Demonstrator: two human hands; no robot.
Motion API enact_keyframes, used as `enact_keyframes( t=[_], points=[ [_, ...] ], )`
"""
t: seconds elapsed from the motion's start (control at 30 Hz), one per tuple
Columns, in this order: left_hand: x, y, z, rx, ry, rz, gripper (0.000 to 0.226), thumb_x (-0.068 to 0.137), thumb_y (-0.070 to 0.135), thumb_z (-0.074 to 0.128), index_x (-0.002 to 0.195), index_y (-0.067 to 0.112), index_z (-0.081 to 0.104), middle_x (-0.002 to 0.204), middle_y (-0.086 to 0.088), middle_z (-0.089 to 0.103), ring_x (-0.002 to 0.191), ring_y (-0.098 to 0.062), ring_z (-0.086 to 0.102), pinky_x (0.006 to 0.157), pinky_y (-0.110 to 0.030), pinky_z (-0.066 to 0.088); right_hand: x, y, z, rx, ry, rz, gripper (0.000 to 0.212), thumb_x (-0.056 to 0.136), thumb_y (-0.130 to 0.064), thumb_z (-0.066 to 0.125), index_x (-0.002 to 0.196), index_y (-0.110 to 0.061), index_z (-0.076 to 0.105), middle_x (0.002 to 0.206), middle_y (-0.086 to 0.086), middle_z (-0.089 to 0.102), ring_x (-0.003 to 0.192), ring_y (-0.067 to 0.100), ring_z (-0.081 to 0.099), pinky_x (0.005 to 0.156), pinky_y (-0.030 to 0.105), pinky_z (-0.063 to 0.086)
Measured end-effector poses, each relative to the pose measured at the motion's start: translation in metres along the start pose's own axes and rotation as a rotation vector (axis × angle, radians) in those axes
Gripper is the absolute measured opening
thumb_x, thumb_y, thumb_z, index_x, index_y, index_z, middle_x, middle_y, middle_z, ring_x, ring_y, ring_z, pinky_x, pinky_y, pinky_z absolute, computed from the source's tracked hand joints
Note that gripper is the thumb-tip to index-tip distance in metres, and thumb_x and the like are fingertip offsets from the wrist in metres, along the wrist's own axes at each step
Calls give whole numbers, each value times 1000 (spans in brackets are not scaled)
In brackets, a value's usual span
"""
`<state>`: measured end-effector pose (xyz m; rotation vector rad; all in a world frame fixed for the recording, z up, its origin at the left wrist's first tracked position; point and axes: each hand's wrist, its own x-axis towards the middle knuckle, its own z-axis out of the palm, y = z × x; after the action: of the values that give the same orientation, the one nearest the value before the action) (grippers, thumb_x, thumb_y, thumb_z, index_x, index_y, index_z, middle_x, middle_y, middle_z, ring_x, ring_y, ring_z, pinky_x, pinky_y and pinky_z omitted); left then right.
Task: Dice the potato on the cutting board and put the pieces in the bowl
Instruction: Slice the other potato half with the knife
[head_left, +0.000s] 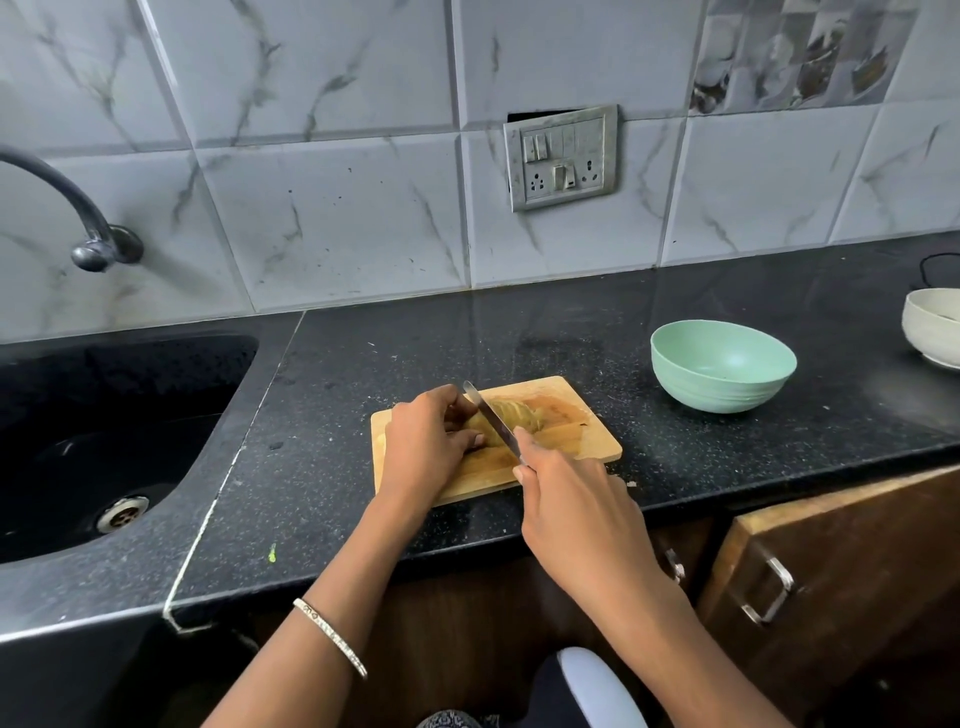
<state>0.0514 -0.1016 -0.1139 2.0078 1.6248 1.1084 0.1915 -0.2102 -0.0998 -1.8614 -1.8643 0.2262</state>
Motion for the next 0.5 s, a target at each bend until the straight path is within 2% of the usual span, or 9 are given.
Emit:
enact_keyframes(
  t=[0.1, 0.2, 0.37, 0.5],
  points=[
    [3, 0, -1, 12, -7, 5, 28, 66, 11, 89, 86, 21, 72, 74, 17, 65, 77, -7, 70, 81, -22, 55, -1, -4, 1, -33, -8, 3, 53, 107, -27, 42, 157, -34, 28, 118, 3, 67, 108, 30, 64, 70, 35, 40],
    [5, 0, -2, 5, -11, 11, 28, 65, 9, 89, 88, 18, 74, 74, 15, 66, 77, -6, 70, 78, -15, 52, 7, -7, 3, -5, -17, 18, 55, 104, -20, 48, 156, -31, 32, 120, 3, 67, 109, 30, 64, 72, 36, 43],
    [5, -4, 2, -17, 20, 22, 25, 65, 7, 88, 83, 18, 73, 76, 12, 71, 75, -5, 70, 79, -20, 55, 29, -14, 13, 30, -22, 41, 53, 104, -20, 50, 154, -28, 36, 122, 8, 65, 111, 33, 62, 76, 38, 48],
    [7, -3, 4, -28, 27, 2, 23, 67, 6, 87, 82, 19, 73, 68, 19, 65, 70, 1, 68, 71, -7, 50, 24, -12, 15, 14, -38, 33, 55, 103, -19, 51, 155, -28, 32, 122, 8, 62, 112, 31, 61, 75, 37, 45]
  ],
)
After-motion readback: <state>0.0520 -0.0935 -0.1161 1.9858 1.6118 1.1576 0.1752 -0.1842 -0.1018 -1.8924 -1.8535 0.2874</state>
